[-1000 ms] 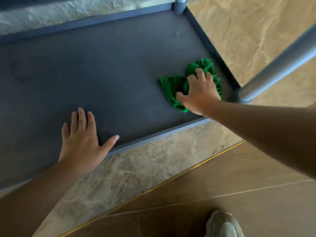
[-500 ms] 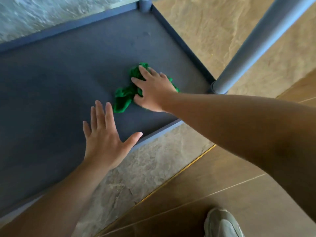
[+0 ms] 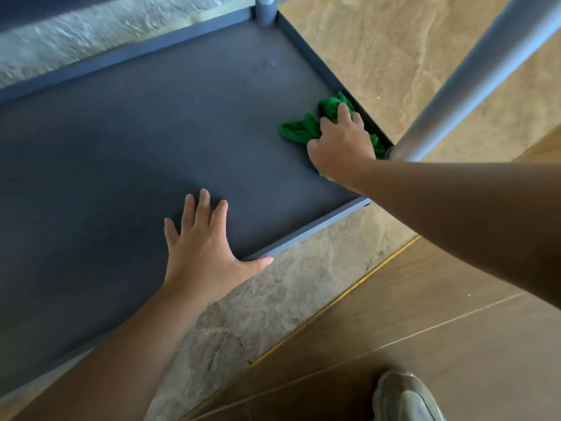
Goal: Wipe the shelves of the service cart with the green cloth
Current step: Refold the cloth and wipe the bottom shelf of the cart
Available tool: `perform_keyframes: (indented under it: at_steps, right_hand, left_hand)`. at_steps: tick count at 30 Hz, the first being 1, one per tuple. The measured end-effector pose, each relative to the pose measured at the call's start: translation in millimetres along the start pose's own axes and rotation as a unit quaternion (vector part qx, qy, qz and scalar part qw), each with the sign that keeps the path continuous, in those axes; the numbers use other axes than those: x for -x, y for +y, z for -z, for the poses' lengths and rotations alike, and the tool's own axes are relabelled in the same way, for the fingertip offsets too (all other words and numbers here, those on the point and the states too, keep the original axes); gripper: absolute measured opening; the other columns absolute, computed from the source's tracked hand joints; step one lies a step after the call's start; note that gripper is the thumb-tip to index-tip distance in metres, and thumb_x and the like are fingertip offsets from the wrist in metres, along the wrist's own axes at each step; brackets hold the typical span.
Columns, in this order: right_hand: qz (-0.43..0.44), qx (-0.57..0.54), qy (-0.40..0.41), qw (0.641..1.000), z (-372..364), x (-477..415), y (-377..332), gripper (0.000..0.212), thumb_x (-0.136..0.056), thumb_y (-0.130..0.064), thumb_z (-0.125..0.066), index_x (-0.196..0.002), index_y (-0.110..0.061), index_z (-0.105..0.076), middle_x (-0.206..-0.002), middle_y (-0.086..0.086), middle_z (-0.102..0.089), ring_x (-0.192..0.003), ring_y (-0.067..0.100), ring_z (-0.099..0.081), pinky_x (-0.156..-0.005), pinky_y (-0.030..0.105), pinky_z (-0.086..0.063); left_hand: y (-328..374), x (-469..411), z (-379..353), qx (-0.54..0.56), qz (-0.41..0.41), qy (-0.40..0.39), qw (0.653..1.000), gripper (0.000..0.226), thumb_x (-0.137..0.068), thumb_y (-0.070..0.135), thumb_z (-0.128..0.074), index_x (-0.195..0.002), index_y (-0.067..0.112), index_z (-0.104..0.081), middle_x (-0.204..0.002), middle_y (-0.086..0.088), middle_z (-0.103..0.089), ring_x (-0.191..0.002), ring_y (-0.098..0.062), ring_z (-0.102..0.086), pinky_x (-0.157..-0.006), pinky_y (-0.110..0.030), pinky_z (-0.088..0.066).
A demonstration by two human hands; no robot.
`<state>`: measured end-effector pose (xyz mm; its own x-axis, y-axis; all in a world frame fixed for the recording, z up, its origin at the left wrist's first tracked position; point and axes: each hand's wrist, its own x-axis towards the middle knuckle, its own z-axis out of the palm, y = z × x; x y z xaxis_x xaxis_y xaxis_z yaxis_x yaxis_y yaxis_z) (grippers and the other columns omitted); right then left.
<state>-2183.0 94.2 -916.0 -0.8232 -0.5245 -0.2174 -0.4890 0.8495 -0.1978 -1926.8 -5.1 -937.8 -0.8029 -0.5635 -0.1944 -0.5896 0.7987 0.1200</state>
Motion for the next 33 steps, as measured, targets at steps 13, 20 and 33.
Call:
perform_keyframes:
  at_steps: [13,20,33]
  right_hand:
    - [0.207,0.055,-0.082,0.973,-31.2,108.6,-45.4,0.060,-0.100,-0.041,-0.043,-0.157,-0.035,-0.023,-0.168,0.004,-0.002,-0.152,0.036,-0.001,-0.121,0.050,-0.014]
    - [0.336,0.082,-0.080,0.935,-38.7,85.9,-62.4,0.055,-0.098,-0.041,-0.043,-0.152,-0.043,-0.032,-0.167,-0.004,-0.012,-0.153,0.026,-0.009,-0.120,0.058,-0.013]
    - [0.015,0.001,0.024,1.000,2.9,-33.5,19.0,0.059,-0.098,-0.025,-0.037,-0.156,-0.017,-0.030,-0.166,0.012,-0.011,-0.151,0.034,-0.014,-0.121,0.050,-0.019]
  left_hand:
    - [-3.0,8.5,3.0,0.094,-0.001,0.032,0.995,0.118,-0.068,0.090,-0.015,-0.157,0.018,0.013,-0.166,-0.007,0.015,-0.153,-0.020,0.017,-0.122,-0.054,0.004]
    - [-6.2,9.3,2.3,0.125,-0.054,0.020,0.991,0.129,-0.064,0.090,-0.030,-0.157,0.011,0.013,-0.167,-0.009,0.013,-0.153,-0.022,0.012,-0.123,-0.053,0.001]
    - [7.7,1.5,-4.5,0.042,-0.012,0.009,0.999,0.143,-0.055,0.093,-0.052,-0.154,0.015,0.014,-0.167,-0.010,0.004,-0.153,-0.027,0.007,-0.123,-0.055,-0.005]
